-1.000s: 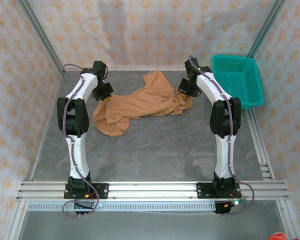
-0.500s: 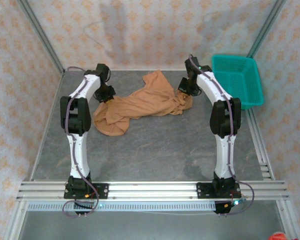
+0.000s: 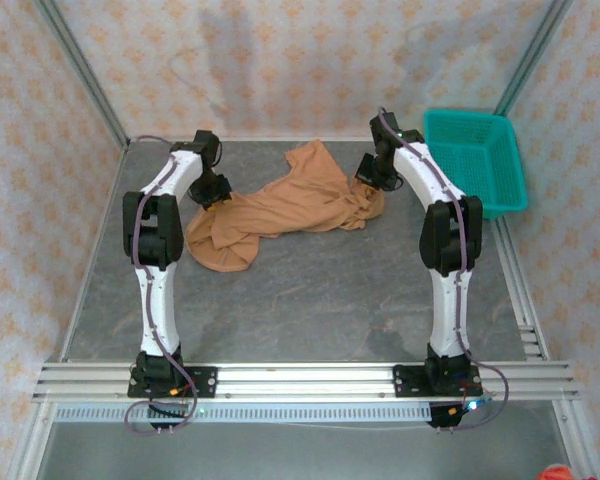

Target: Fold the inside-out t-shirt

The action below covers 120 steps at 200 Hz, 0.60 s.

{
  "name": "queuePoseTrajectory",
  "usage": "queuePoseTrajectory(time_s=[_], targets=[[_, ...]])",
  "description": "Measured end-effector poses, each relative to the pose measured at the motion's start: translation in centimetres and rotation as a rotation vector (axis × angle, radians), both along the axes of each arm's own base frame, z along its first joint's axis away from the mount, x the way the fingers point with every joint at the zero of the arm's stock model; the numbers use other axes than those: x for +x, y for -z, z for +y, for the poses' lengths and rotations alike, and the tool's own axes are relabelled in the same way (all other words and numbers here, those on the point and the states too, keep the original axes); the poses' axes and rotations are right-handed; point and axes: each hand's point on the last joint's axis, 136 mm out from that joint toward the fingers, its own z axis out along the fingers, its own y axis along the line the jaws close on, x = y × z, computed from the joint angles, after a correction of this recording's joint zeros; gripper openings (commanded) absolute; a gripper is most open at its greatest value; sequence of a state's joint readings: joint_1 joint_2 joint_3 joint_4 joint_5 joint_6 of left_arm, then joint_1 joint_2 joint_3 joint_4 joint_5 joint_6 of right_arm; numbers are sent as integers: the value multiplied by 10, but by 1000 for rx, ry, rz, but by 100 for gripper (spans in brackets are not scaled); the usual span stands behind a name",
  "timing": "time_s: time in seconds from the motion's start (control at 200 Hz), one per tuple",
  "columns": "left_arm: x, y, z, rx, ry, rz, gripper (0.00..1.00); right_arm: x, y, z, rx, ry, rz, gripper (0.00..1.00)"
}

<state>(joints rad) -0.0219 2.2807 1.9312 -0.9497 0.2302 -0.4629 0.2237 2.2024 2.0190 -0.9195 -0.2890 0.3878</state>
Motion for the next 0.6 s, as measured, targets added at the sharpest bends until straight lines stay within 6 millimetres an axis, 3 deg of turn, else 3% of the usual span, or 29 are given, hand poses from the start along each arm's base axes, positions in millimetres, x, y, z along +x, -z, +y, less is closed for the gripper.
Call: queuePoseTrajectory(time_s=[0.125, 0.265, 0.6], targets=[[0, 0, 0, 0, -3, 0, 19, 0, 0, 0, 0, 0, 0, 0], [2, -2, 0, 2, -4, -7, 0, 0, 0, 0, 0, -3, -1, 0], [6, -6, -1, 4, 7, -22, 0, 0, 0, 0, -1, -7, -2, 0]])
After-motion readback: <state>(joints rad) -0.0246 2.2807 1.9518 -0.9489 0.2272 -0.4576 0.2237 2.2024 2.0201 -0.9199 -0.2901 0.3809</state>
